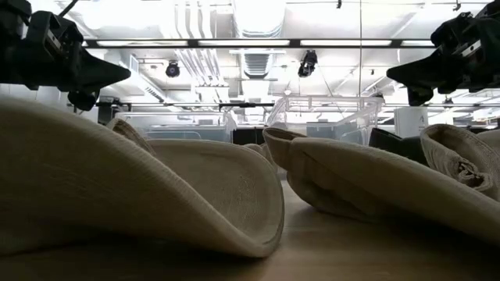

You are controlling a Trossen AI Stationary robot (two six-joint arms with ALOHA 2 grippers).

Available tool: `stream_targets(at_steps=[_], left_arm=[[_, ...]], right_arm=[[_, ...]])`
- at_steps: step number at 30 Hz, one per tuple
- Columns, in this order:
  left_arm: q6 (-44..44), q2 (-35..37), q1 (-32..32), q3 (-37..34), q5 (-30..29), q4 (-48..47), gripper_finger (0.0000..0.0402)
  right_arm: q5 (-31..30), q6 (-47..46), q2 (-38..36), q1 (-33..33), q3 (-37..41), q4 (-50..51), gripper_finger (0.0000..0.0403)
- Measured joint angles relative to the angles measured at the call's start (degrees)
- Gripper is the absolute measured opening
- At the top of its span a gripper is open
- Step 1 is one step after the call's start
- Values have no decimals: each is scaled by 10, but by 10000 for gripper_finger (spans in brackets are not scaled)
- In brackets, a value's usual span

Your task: Pick & Place hat

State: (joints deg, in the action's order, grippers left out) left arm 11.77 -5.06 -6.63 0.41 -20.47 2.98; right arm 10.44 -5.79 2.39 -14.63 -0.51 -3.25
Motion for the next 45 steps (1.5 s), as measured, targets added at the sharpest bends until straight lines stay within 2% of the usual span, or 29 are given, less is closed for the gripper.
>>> stream_targets(at_steps=[25, 30, 34, 38, 39, 43, 45], left_arm=[[0, 0, 0, 0, 0, 0, 0], [0, 0, 0, 0, 0, 0, 0], [0, 0, 0, 0, 0, 0, 0], [0, 0, 0, 0, 0, 0, 0], [0, 0, 0, 0, 0, 0, 0], [0, 0, 0, 0, 0, 0, 0], [0, 0, 0, 0, 0, 0, 0]], right_arm=[[0, 3, 0, 0, 0, -2, 9], [0, -22, 0, 0, 0, -2, 9], [4, -75, 0, 0, 0, -22, 8], [17, -239, 0, 0, 0, -27, 9], [25, -257, 0, 0, 0, -35, 9], [130, -276, 0, 1, 0, -71, 8], [153, -287, -1, 2, 0, -106, 8]])
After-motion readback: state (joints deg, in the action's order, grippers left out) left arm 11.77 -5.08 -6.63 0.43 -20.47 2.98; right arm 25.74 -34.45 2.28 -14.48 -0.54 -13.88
